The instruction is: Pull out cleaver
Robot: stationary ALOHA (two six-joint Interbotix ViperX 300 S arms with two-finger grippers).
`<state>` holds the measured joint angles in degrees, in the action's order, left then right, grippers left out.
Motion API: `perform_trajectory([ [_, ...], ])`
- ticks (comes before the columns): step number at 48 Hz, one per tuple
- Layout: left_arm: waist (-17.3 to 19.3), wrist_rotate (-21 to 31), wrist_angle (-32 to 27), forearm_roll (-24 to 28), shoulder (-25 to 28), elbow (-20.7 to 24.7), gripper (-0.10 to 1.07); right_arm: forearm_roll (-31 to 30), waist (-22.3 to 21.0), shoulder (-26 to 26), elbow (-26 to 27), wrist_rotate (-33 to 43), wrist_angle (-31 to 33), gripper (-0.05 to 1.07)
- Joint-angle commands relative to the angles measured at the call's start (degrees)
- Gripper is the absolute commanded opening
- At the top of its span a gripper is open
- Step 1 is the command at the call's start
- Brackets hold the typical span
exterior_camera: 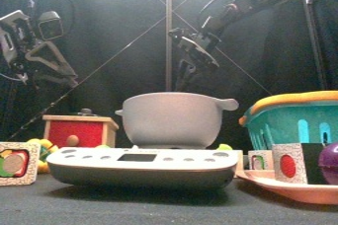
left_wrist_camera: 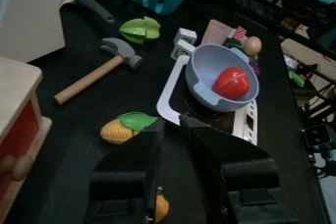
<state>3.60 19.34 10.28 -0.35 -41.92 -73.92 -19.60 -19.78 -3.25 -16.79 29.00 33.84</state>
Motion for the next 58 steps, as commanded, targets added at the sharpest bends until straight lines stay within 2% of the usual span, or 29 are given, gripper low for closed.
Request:
perform_trajectory([
  [1,-0.1,-0.1,0.2,0.1,0.1,1.1,0.66,-0.5,0.9,-4.3,-0.4,-0.1,-0.1,0.51],
  [20,-0.1,-0.4,0.4,0.4,0.0,1.3,0.66,-2.5,3.7,-12.0,-4.7,0.0,0.5,0.51],
  [29,-0.1,-0.4,0.7,3.1,0.1,1.4,0.66,-2.5,5.3,-15.6,-7.4,0.0,-0.8,0.51],
  [45,-0.1,-0.4,6.0,9.8,0.1,1.8,0.66,-2.2,7.5,-20.9,-13.3,0.0,-8.7,0.51],
  [58,-0.4,-0.4,6.9,11.6,2.2,2.2,0.66,-0.1,7.9,-26.0,-20.1,0.0,-18.2,0.51],
])
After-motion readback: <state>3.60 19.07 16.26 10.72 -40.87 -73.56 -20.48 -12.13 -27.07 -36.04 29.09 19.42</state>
